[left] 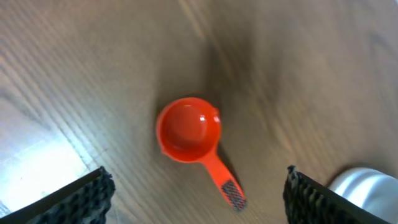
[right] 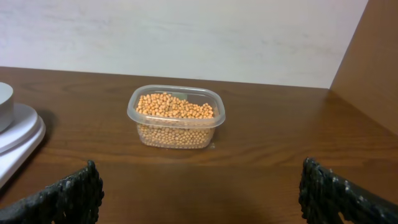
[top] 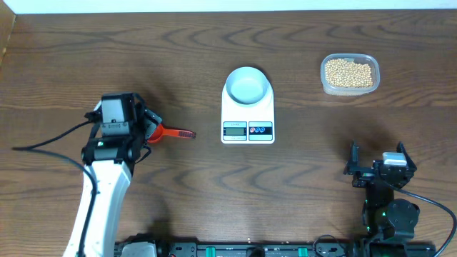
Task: Scoop item into bowl and weigh 50g on scale
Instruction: 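Move the left gripper to the red scoop's bowl and grasp it, then lift the red scoop with the left gripper and raise it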
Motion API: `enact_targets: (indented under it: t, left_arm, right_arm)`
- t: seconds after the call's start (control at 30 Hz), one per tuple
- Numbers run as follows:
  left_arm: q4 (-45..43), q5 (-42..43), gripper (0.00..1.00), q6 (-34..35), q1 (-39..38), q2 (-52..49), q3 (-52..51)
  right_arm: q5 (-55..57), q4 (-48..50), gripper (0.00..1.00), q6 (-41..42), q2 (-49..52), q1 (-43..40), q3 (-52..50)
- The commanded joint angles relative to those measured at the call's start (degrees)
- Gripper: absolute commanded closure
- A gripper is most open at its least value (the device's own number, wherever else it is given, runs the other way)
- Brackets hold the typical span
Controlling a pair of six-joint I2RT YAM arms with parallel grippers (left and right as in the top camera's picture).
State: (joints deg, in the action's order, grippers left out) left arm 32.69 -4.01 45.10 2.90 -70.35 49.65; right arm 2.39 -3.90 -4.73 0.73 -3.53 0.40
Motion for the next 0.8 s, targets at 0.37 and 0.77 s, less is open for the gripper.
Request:
enact_targets:
  t: [0.37,0.77]
  left_arm:
    - [-1.0,-3.3,0.41,9.0,0.3,-13.5,0.9]
    - [-9.0,-2.8,0.57,10.2,0.3,-24.9,0.8]
  right_arm:
    - [0.5,-0.2,0.01,0.9,-0.1,-0.2,-0.1]
    - [0.5,-0.2,0.01,0.9,-0.1,-0.2,-0.1]
